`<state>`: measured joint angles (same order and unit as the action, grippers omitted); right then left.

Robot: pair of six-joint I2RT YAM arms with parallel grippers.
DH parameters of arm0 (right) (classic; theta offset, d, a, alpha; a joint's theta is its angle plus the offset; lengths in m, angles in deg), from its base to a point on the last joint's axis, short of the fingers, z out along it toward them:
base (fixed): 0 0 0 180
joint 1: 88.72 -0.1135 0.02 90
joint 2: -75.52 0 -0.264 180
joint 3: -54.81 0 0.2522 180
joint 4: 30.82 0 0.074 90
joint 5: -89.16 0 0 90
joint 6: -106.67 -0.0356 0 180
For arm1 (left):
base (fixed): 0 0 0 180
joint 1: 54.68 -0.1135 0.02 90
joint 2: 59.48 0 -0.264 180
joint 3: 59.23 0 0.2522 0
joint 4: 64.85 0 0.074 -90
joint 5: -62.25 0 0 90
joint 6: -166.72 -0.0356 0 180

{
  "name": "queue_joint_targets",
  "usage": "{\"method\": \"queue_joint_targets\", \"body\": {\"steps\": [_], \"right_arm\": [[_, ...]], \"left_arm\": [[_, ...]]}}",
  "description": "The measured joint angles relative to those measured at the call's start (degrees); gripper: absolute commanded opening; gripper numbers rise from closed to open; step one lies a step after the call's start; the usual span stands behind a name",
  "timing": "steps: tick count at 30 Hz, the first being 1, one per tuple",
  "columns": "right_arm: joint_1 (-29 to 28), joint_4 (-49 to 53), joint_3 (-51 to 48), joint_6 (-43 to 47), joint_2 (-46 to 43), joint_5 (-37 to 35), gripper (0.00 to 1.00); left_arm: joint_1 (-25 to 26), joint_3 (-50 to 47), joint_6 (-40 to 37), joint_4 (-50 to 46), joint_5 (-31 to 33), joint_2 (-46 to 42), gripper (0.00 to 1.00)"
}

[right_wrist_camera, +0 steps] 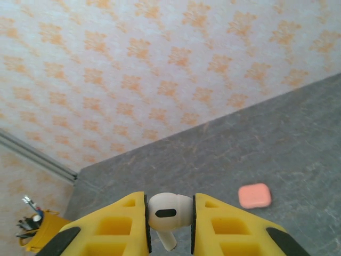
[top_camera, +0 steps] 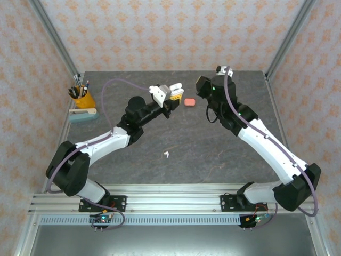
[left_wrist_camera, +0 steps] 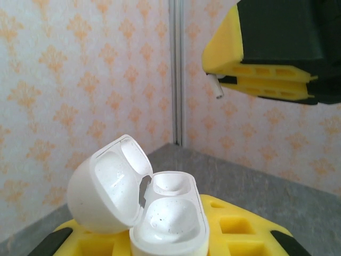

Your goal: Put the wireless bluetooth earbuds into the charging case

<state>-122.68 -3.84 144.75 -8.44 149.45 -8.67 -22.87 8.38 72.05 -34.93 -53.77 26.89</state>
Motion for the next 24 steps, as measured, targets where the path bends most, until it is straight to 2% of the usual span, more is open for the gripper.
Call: {"method": "queue_joint_targets", "body": {"steps": [12,24], "right_arm": [[0.0,-6.5,0.7,5.6,-3.7,12.5,0.22],[0.0,-9.7,1.5,7.0,-3.8,19.4,0.22]], "left_arm": [[1.8,6.6,-0.8,3.8,1.5,3.4,0.00],[3.1,12.2,-1.4,3.7,3.7,5.6,0.00]]}}
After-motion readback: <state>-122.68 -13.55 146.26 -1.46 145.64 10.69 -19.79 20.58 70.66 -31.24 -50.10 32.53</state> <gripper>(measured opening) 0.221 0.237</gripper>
